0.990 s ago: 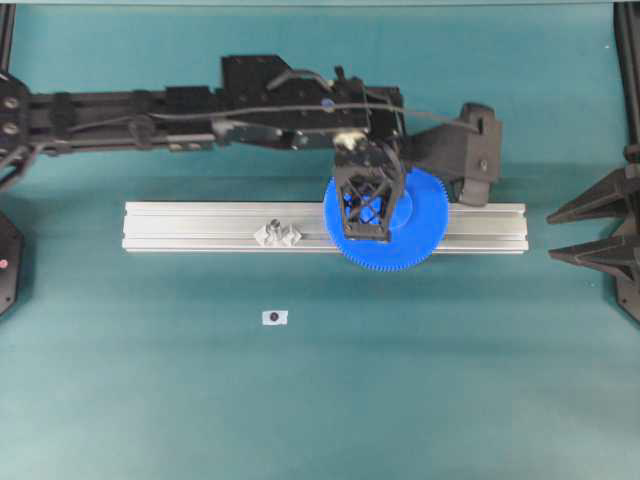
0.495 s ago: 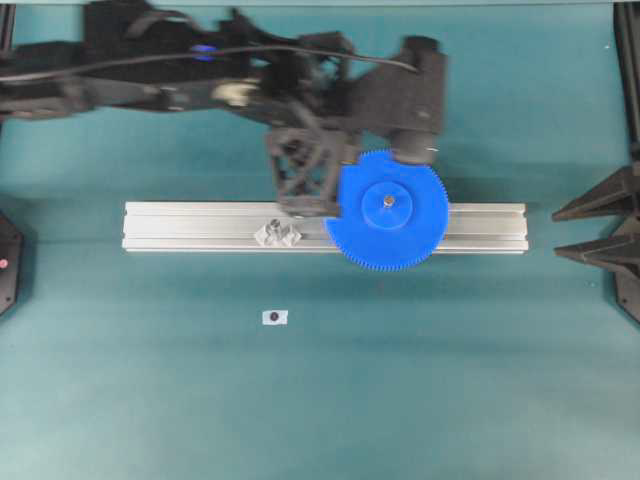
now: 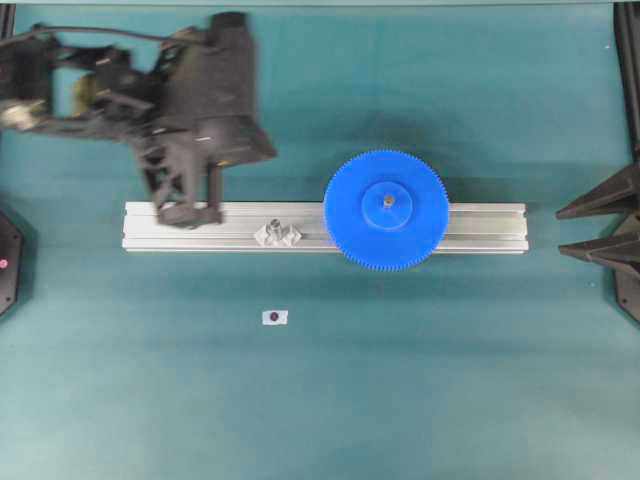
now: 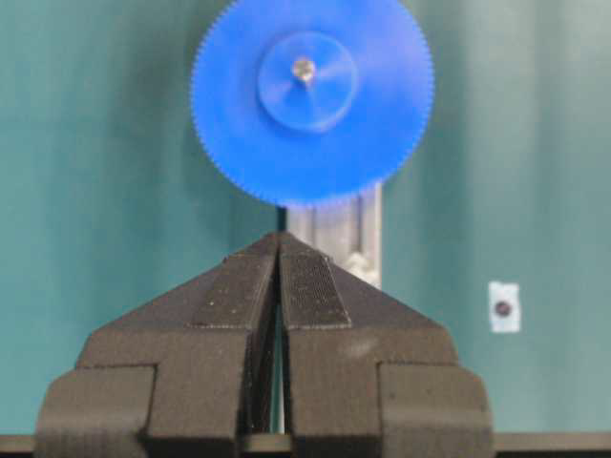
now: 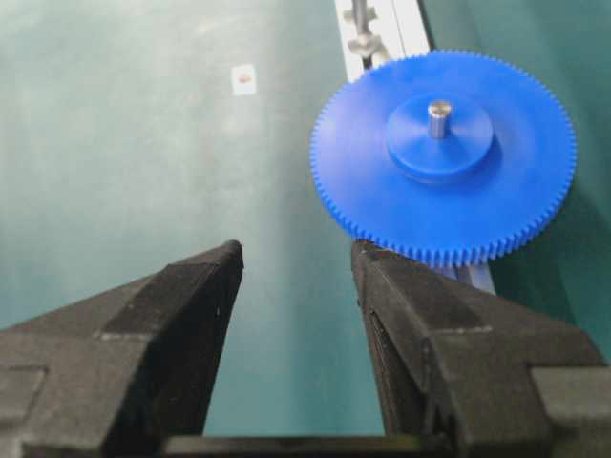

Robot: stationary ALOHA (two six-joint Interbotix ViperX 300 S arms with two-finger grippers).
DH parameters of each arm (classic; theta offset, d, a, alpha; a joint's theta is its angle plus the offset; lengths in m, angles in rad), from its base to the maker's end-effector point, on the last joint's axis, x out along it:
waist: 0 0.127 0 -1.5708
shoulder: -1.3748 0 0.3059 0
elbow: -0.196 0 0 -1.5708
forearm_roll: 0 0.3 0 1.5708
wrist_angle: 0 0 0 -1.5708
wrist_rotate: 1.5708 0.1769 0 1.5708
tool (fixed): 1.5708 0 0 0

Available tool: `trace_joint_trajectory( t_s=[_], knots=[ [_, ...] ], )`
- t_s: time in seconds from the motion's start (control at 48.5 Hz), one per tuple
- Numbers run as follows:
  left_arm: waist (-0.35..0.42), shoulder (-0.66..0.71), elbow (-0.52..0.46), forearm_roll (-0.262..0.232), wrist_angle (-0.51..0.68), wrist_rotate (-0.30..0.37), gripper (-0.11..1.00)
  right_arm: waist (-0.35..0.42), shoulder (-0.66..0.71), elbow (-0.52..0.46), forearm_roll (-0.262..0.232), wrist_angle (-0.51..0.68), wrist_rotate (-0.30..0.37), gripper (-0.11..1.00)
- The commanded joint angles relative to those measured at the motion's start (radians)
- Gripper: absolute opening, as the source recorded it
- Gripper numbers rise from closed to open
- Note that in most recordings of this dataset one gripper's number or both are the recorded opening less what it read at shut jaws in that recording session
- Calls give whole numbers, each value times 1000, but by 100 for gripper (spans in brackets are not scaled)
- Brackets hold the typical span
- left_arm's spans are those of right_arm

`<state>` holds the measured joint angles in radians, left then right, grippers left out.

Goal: Insert the large gear onto the shaft.

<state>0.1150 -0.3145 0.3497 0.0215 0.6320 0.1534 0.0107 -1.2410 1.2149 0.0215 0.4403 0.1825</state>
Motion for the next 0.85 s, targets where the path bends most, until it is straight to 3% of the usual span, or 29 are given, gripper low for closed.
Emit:
trace_joint_trajectory(
  t_s=[0.0, 0.351, 0.578, 0.825],
  knots=[
    [-9, -64, 41, 2, -61, -9, -1, -2, 8, -20, -2, -8, 6, 58],
    [-11, -179, 219, 2, -281, -137, -1, -2, 8, -17, -2, -9, 8, 58],
    [-31, -264, 327, 2, -402, -143, -1, -2, 6, -6, -2, -11, 8, 58],
    [-49, -282, 362, 2, -417, -152, -1, -2, 6, -3, -2, -18, 8, 58]
  ],
)
